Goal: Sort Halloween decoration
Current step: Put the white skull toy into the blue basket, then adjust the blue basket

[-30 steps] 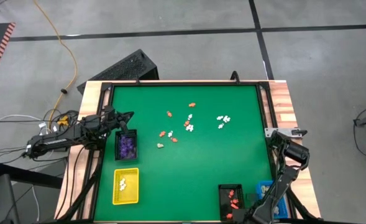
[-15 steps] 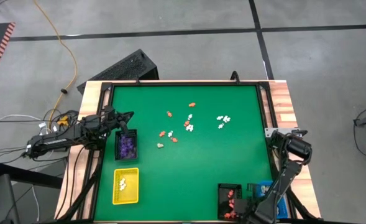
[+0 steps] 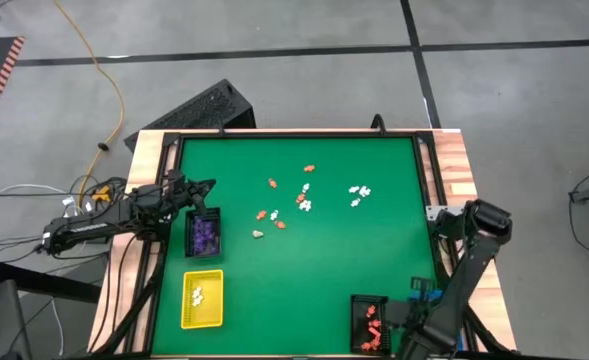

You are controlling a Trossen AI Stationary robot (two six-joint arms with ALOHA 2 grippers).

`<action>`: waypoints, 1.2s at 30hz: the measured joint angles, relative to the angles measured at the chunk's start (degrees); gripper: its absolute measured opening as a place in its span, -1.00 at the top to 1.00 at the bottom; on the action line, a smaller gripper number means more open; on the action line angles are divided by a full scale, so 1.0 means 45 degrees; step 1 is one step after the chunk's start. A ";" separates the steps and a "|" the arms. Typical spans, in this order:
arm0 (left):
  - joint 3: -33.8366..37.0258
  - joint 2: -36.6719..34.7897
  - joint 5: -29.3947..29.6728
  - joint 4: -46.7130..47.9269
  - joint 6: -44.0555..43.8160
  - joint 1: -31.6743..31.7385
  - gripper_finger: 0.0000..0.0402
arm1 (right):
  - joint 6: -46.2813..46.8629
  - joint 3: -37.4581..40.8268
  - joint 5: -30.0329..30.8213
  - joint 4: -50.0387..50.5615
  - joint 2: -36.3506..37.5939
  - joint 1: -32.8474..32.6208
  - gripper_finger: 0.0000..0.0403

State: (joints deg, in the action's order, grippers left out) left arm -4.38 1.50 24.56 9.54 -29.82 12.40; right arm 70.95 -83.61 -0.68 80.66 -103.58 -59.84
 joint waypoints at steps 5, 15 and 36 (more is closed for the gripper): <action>-0.0003 -0.0005 -0.0003 0.0000 0.0000 0.0003 1.00 | 0.0975 -0.0005 -0.0854 0.0757 0.0654 -0.0489 0.78; -0.0005 -0.0005 -0.0171 0.0007 0.0005 0.0003 1.00 | 0.3127 0.0955 -0.1843 -0.1067 0.0674 -0.1537 0.67; -0.0005 -0.0005 -0.0520 0.0015 0.0005 0.0000 1.00 | 0.2591 0.1156 -0.1356 -0.1629 0.0674 -0.0972 0.06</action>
State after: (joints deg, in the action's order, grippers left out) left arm -4.40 1.48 22.22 9.61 -29.80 12.41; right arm 82.61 -78.41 -6.78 73.33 -100.55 -64.22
